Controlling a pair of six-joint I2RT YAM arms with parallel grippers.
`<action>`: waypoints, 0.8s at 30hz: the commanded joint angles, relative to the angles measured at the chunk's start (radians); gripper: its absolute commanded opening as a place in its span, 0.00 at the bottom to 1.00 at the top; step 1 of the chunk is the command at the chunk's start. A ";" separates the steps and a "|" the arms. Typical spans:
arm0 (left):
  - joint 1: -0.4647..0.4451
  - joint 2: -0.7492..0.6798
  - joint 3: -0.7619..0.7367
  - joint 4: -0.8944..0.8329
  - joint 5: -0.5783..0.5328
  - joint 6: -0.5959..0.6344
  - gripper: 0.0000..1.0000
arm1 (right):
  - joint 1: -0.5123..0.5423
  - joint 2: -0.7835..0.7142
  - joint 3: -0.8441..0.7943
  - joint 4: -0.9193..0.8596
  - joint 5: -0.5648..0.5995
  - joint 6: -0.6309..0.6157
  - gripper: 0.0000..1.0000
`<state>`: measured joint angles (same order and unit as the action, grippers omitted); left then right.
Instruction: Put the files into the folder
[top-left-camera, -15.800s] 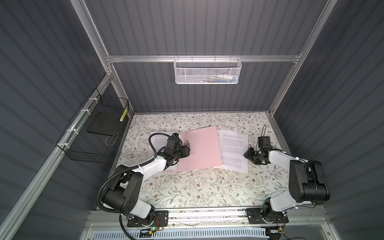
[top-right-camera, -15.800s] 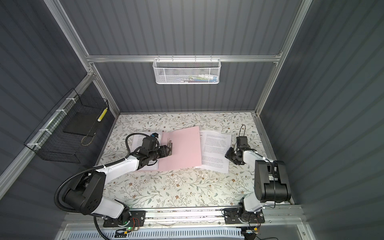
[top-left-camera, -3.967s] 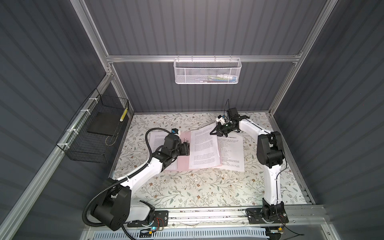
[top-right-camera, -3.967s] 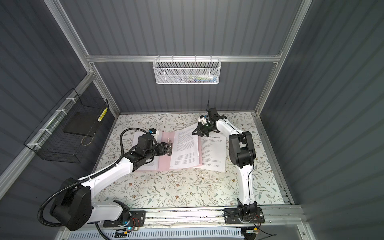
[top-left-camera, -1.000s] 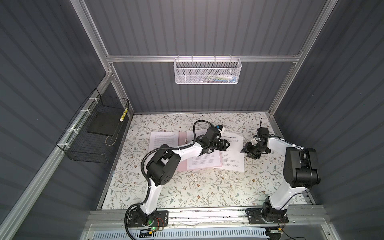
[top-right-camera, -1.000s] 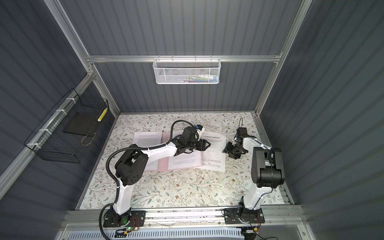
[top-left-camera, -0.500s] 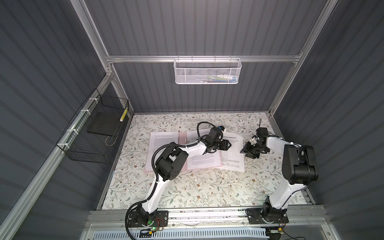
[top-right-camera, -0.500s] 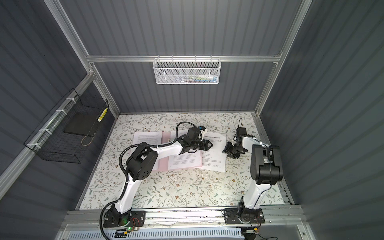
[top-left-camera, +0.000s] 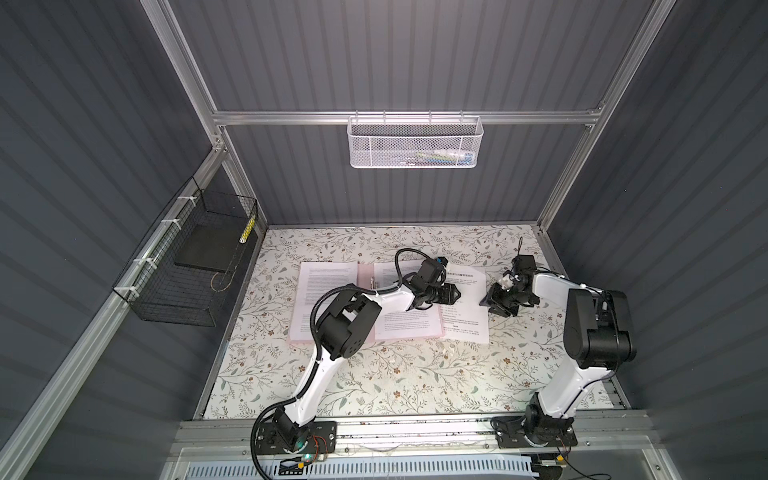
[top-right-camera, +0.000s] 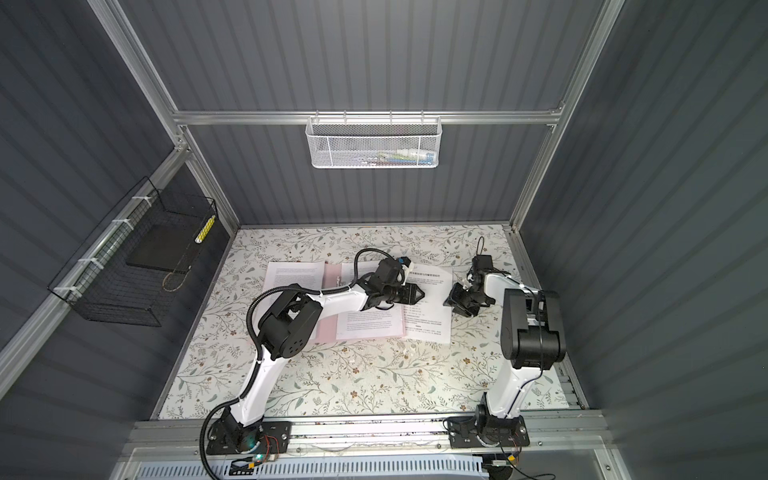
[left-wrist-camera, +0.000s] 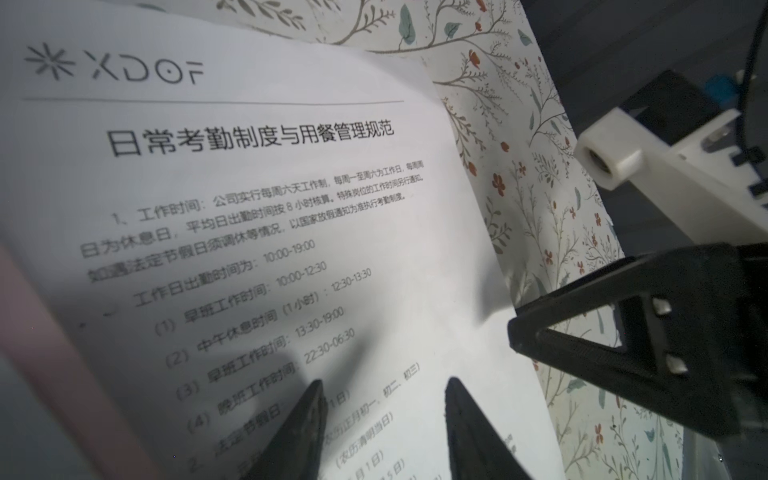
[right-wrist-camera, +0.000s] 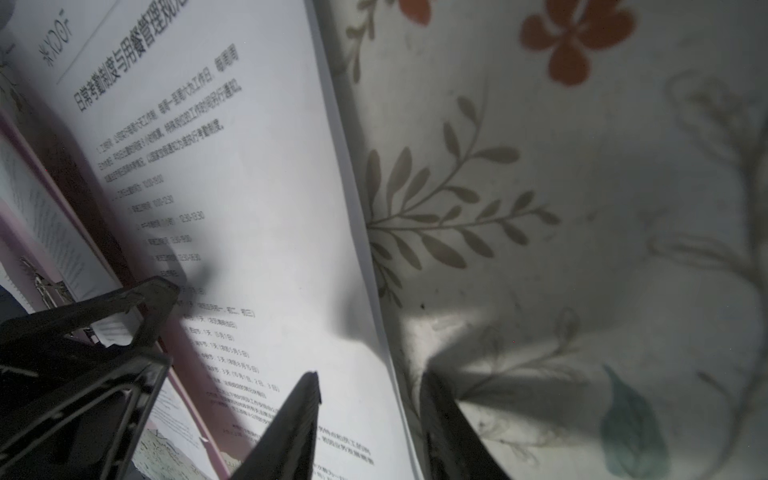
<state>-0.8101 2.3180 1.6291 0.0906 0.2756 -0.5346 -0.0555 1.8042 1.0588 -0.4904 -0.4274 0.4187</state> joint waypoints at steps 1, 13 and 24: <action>-0.004 0.016 0.026 -0.017 0.020 -0.010 0.48 | 0.000 0.015 0.016 0.010 -0.039 0.008 0.43; -0.004 0.052 0.029 -0.012 0.042 -0.026 0.47 | 0.019 0.042 0.032 0.058 -0.119 0.040 0.40; -0.003 0.060 0.028 -0.007 0.047 -0.029 0.46 | 0.022 0.059 0.021 0.156 -0.212 0.082 0.36</action>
<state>-0.8101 2.3436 1.6398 0.1139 0.3084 -0.5552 -0.0410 1.8412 1.0718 -0.3573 -0.6071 0.4900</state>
